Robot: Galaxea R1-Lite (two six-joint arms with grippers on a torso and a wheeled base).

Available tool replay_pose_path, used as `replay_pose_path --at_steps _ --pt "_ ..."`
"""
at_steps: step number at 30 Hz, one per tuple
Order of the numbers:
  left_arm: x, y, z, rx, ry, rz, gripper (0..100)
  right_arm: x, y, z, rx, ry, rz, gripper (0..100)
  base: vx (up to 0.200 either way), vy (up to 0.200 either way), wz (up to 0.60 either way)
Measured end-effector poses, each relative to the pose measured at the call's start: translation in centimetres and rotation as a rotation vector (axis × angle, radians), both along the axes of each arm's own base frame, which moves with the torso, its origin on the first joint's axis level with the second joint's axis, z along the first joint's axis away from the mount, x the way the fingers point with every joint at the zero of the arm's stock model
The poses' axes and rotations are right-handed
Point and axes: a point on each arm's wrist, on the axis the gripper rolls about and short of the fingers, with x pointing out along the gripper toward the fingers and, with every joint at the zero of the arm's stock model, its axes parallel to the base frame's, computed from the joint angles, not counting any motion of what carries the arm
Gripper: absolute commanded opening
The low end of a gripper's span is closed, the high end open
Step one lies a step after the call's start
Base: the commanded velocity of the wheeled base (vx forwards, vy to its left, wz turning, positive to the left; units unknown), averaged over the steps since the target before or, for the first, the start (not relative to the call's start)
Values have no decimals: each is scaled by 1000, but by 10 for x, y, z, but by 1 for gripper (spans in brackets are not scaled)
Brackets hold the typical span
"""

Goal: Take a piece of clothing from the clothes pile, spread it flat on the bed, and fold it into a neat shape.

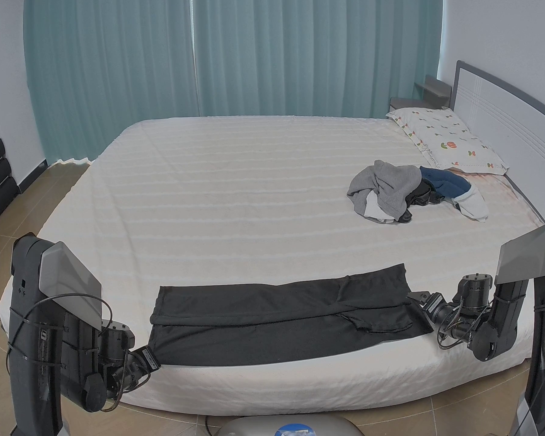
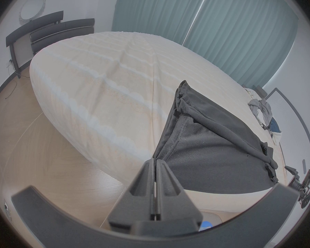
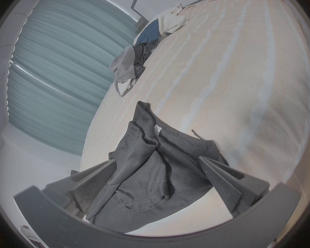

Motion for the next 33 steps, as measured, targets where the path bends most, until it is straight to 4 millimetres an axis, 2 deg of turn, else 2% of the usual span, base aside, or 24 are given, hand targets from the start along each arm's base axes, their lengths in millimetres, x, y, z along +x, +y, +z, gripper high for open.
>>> replay_pose_path --at_steps 2,3,12,18,23,27,33 --pt "0 0 0 0 1 0 0 0 0 0 0 0 0 100 0 0 0" --pt "0 0 0 0 2 -1 100 0 0 0 0 0 0 100 0 0 0" --pt "1 0 3 -20 -13 5 100 0 0 0 0 3 -1 100 0 0 0" --pt "11 7 17 -56 -87 29 100 1 -5 5 1 -9 -16 100 0 0 0" --pt "23 14 36 -152 -182 10 100 1 -13 10 1 -22 -41 100 0 0 0" --pt "40 15 48 -171 -274 15 100 -6 -12 15 -5 -9 -36 100 0 0 0" --pt "64 13 53 -176 -301 11 100 -15 -6 20 -17 13 -8 100 0 0 0"
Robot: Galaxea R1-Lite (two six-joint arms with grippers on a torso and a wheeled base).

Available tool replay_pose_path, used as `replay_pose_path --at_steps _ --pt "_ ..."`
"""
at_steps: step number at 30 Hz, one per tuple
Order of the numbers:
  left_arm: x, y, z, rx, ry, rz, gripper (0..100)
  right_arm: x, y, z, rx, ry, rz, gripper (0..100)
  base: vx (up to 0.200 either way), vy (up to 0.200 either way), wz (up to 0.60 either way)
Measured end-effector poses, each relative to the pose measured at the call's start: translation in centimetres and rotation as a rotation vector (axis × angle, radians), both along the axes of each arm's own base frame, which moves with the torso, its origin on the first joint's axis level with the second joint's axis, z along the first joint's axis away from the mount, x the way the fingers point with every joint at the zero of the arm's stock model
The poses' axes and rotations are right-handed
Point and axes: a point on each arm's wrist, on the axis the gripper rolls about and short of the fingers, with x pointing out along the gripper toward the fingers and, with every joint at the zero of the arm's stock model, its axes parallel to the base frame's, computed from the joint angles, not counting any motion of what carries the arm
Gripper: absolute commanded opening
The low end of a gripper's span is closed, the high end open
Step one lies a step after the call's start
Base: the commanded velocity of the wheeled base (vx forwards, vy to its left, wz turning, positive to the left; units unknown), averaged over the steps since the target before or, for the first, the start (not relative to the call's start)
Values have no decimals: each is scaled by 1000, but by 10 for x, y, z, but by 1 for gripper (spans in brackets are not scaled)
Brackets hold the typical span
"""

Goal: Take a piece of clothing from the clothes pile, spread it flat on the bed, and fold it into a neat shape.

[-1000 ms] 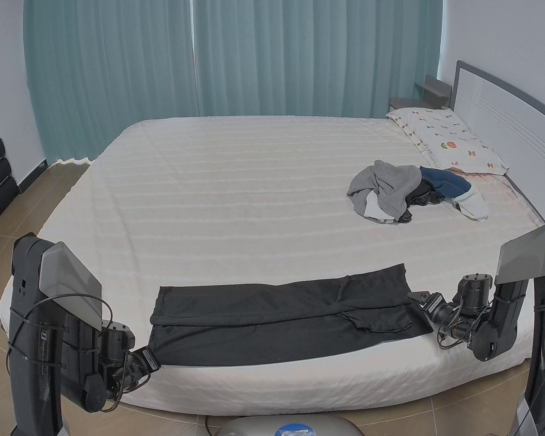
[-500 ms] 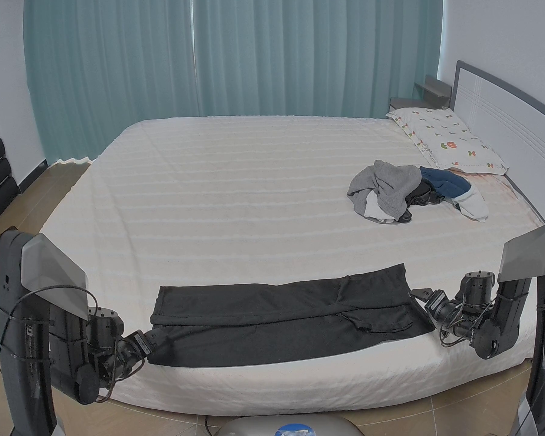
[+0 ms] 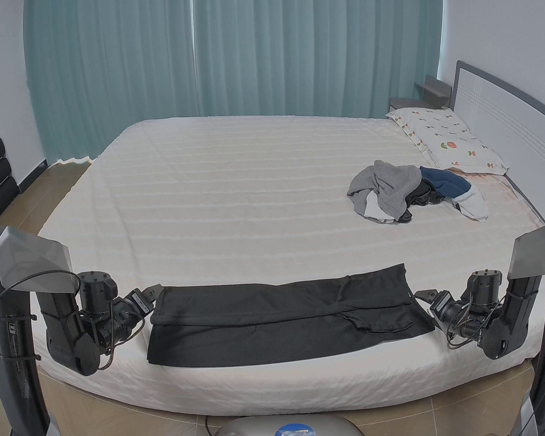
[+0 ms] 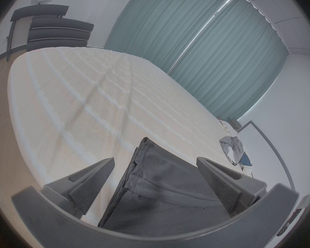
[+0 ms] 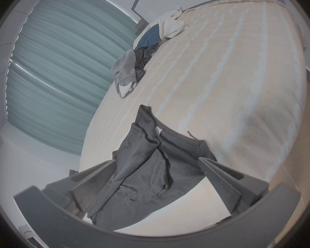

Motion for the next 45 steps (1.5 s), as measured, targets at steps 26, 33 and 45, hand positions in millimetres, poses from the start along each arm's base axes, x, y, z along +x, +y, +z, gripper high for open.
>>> replay_pose_path --at_steps 26,33,45 --pt "41 -7 -25 -108 48 47 100 -8 58 -7 32 44 154 100 0 0 0" --pt "40 -8 -28 -65 60 18 100 2 26 -4 41 24 60 100 0 0 0" --pt "34 -9 -36 120 224 -162 100 6 12 -9 44 32 59 100 0 0 0"
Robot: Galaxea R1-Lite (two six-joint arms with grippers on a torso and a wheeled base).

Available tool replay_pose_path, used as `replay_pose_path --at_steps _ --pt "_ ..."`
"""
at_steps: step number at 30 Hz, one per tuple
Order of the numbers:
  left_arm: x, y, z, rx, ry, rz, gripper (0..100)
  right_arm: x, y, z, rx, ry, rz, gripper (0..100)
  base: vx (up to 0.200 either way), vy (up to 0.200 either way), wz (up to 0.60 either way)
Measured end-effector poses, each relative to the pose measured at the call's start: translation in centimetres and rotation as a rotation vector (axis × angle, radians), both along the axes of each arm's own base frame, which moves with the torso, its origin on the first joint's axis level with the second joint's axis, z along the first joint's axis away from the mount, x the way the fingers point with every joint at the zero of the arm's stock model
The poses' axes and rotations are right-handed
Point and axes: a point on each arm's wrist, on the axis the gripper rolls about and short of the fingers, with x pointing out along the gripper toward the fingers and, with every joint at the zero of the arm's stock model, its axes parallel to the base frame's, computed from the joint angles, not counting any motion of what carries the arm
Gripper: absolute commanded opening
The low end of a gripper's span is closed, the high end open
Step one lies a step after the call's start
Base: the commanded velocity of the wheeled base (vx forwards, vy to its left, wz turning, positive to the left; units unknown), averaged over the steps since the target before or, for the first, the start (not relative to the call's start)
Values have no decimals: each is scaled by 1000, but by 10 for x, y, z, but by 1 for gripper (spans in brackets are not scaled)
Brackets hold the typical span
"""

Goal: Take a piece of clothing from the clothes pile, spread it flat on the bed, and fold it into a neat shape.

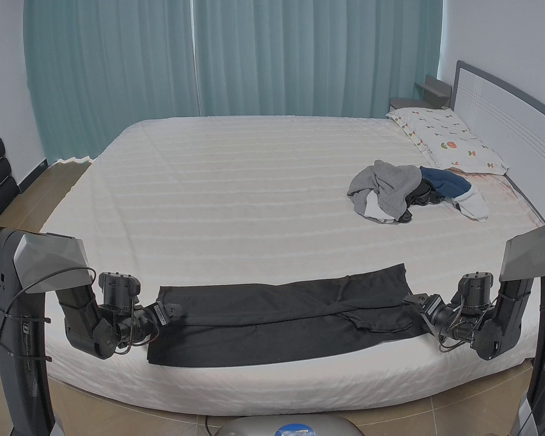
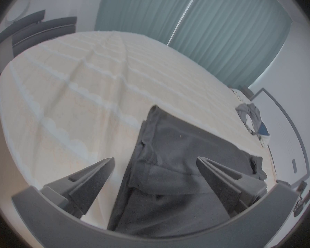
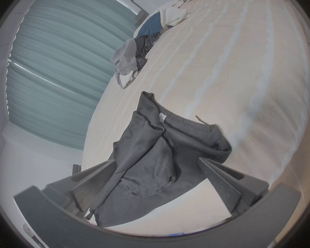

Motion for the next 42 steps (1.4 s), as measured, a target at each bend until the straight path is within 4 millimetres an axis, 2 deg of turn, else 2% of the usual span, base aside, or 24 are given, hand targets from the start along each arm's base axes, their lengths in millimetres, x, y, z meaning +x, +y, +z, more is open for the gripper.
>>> replay_pose_path --at_steps 8,31,42 --pt "4 -7 4 50 -23 -121 100 -5 -1 -4 -14 14 25 100 0 0 0" --pt "6 -10 1 69 -40 -147 100 -11 1 -7 -25 33 39 100 0 0 0" --pt "6 -9 -7 123 -41 -184 100 -11 1 -8 -25 34 39 100 0 0 0"
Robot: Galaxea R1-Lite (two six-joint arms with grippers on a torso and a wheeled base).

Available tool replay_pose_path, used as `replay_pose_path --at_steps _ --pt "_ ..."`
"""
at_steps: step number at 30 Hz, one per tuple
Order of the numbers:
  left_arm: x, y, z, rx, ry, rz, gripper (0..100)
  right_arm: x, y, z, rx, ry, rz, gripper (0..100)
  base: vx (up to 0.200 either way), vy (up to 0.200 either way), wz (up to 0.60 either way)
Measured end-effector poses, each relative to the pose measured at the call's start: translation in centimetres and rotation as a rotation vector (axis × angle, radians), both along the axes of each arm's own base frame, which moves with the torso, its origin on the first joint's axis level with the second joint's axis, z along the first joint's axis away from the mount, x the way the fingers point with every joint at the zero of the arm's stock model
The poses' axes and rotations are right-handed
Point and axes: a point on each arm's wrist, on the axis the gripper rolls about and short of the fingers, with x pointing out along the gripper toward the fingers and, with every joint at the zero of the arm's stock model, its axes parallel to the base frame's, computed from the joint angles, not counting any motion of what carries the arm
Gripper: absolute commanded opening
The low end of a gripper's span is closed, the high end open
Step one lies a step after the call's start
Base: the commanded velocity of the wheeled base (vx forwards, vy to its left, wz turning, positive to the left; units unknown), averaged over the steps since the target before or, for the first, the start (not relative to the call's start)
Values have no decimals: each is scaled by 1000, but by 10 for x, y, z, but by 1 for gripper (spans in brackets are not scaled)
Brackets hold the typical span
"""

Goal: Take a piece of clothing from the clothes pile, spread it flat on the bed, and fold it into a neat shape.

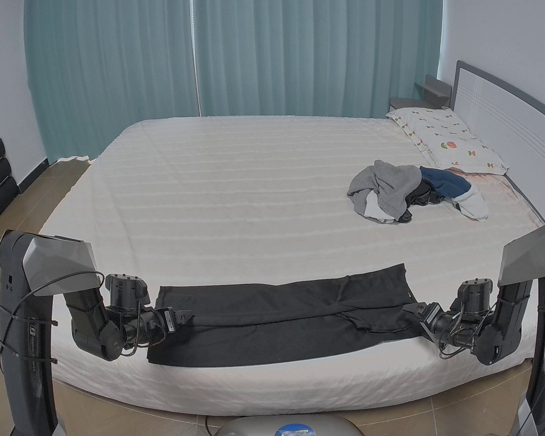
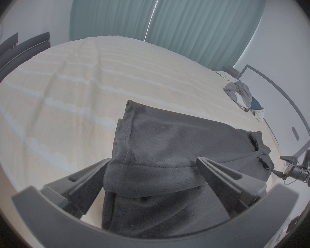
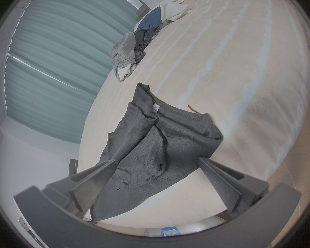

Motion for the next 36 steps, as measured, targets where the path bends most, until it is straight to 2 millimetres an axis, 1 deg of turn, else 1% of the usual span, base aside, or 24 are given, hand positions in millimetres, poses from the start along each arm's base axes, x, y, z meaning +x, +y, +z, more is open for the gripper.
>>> replay_pose_path --at_steps 10,11,20,29,34,36 --pt "-2 1 -5 63 -6 15 100 0 0 0 0 1 0 100 0 0 0" --pt "-2 1 -5 63 -5 14 0 0 0 0 0 1 0 100 0 0 0" --pt "-5 -7 -6 62 2 -1 0 0 0 0 -1 1 1 100 0 0 0" --pt "-4 -8 -4 61 -4 4 0 0 0 0 -1 -1 1 100 0 0 0" --pt "-2 -7 0 31 -20 32 0 3 -4 2 9 -16 -17 100 0 0 0" --pt "-1 -7 1 19 -25 41 0 5 -8 6 20 -39 -38 100 -200 0 0"
